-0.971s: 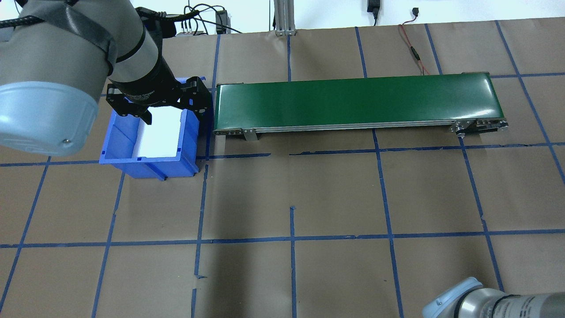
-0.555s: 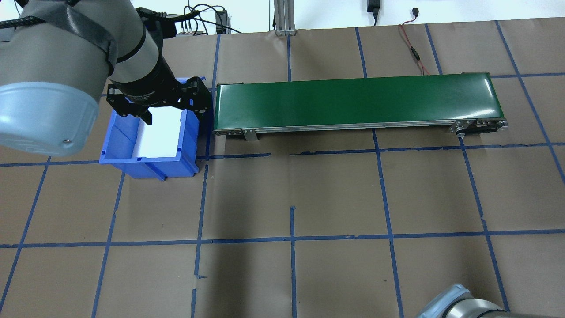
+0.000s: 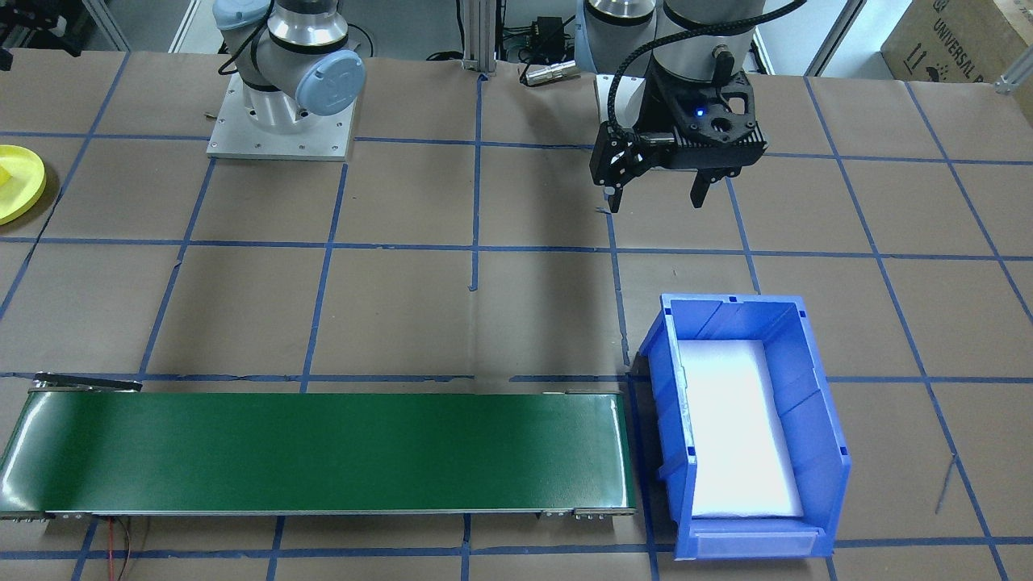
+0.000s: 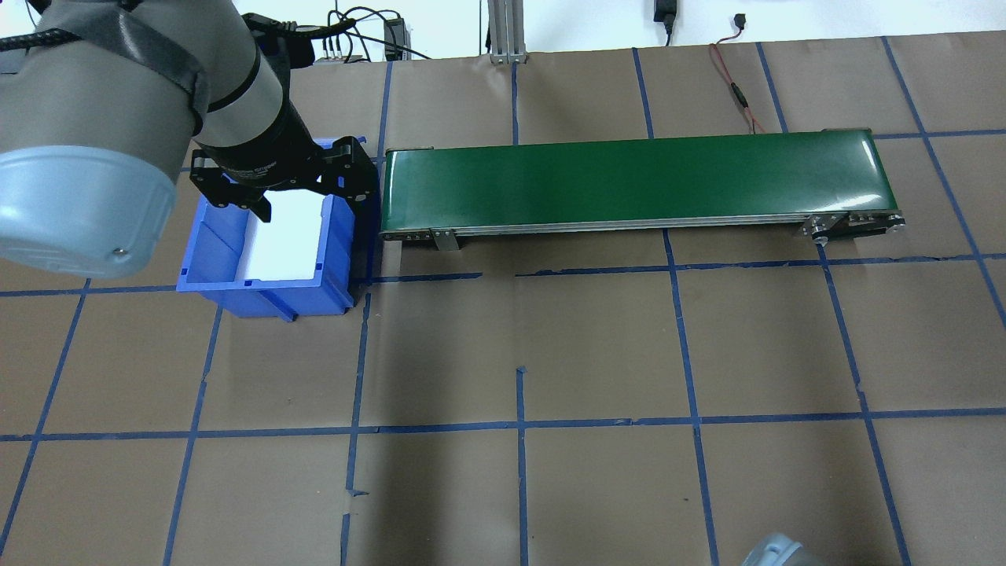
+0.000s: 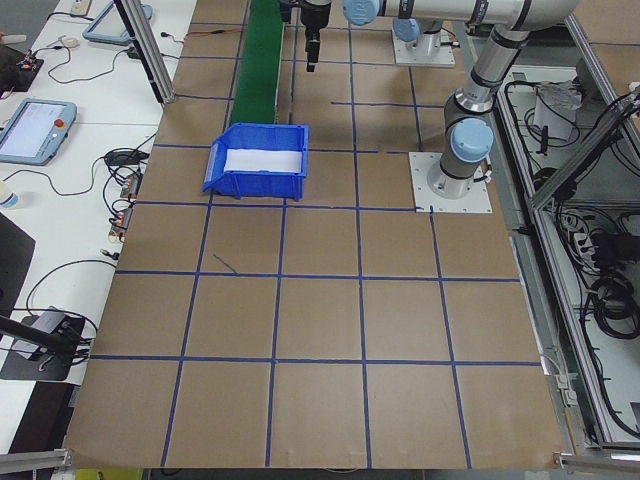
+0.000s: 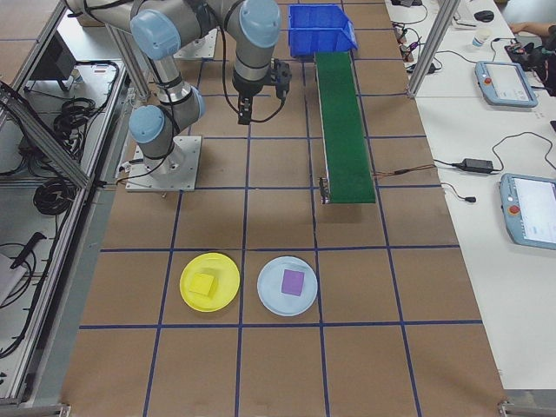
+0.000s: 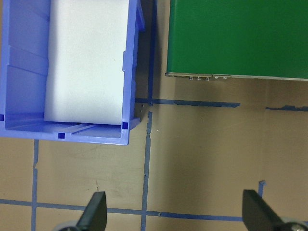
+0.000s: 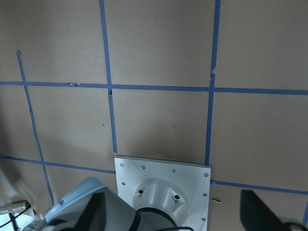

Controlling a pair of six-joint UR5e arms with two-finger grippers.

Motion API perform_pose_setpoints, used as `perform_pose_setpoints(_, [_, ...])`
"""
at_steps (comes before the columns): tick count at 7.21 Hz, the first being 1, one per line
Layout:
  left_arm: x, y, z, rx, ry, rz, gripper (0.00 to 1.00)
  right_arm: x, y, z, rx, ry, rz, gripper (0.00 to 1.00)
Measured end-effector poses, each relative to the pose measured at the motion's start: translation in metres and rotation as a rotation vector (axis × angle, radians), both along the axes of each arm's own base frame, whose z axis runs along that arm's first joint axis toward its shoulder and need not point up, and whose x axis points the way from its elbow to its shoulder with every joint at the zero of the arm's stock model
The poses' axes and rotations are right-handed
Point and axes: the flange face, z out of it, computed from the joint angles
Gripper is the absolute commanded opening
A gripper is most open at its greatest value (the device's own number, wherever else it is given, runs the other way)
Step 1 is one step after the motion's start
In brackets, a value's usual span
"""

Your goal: Move block left to right into plate

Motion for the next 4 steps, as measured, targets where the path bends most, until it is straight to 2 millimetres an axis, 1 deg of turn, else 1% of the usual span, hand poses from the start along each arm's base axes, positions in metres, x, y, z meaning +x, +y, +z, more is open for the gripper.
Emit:
perform_pose_setpoints(2, [0.001, 0.001, 0.002, 0.001, 0.0, 0.0, 1.0, 0.086, -0.002, 0.013, 0.028, 0.081, -0.051, 0.98])
perform_pose_setpoints(4, [0.004, 0.007, 0.006, 0.045, -0.006, 0.005, 1.0, 0.171, -0.003, 0.016, 0.017, 0.164, -0.102, 1.0])
